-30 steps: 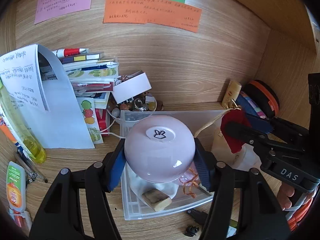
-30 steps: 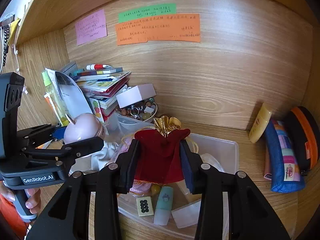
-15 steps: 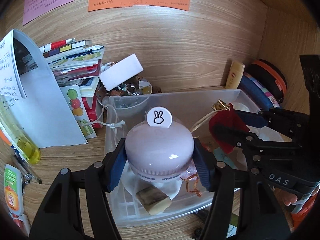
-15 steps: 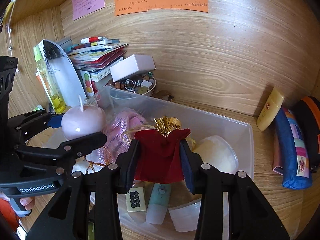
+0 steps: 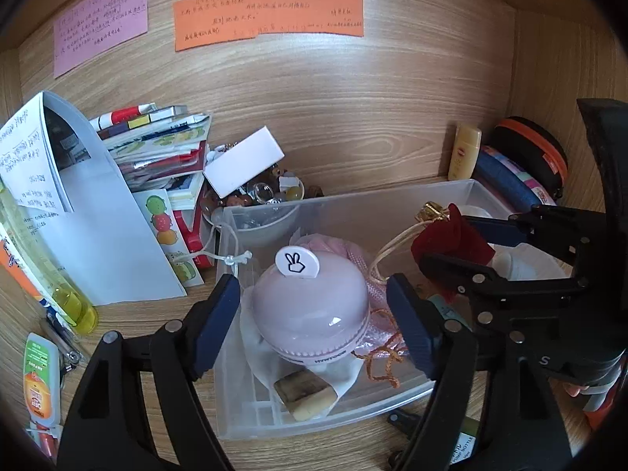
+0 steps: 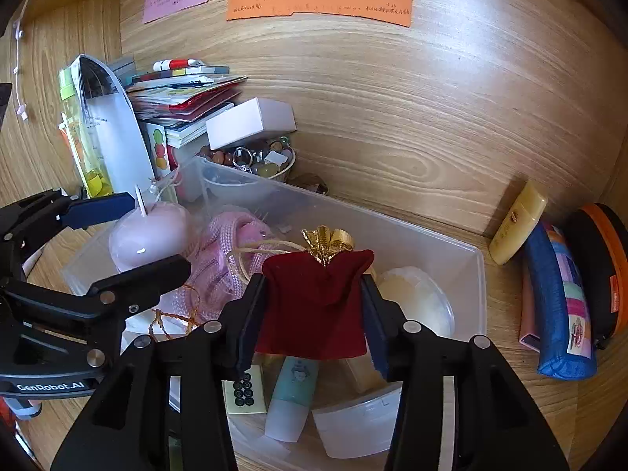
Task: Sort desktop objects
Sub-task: 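Lower the pink lamp into the bin with the left tool while the right tool drops the red pouch in, then grasp the small black clip with the left tool while the right tool grasps the blue Max blade pack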
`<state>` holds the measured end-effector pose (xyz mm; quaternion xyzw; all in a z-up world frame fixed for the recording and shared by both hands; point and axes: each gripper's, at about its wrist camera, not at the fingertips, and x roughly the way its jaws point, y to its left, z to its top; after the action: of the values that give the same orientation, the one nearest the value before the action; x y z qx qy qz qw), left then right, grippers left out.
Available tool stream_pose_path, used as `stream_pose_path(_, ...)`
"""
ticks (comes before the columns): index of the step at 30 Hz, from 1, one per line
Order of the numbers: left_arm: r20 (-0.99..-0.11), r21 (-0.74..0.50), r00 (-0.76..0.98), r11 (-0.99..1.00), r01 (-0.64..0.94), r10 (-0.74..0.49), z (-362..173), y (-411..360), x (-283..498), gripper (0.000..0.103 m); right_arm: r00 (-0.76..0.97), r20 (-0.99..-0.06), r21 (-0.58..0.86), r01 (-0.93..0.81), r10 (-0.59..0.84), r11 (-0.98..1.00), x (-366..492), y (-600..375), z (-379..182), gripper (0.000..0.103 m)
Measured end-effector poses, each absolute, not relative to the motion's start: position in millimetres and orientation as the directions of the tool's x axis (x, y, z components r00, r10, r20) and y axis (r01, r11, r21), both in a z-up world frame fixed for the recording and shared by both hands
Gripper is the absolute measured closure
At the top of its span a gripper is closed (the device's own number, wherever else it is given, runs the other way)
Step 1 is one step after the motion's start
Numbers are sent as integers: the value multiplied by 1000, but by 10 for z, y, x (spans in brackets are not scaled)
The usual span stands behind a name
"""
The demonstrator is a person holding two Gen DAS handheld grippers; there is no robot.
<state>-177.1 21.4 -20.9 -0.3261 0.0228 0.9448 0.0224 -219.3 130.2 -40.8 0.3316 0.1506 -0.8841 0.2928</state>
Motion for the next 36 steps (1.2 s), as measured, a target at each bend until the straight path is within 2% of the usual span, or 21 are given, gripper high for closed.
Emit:
stream_pose_path(6,-610,23,-791,-998,-57,32,-164,203,-1749,26,-620,-668,-82,611,-412,-787,-2185,1318,-407,52)
stream_pose_path(10,-603,1,-796,-998,-63,50,-108,172,-1711,25,-641,-651,-90,596,-405,-798,-2175,1347,-374,39)
stream_pose_path(14,-582,-13,-812,-998,-59,55,-65,144,-1670,12,-667,-631,-107,580,-395,-808,-2155,1364,-349,26)
stream_pose_path(22,-586,-2,-810,-999,-37,31,-68,127,-1687,8,-681,-630,-120,561,-374,-819,-2175,1371,-342,14)
stream_pose_path(30,-569,-14,-822,-1000,-25,28,12,43,-1642,7,-704,-614,-158,554,-358,-818,-2045,1439,-193,14)
stream_pose_path(36,-574,-55,-818,-998,-20,48,160,-36,-1494,7,-686,-604,-75,554,-404,-829,-1902,1764,38,14)
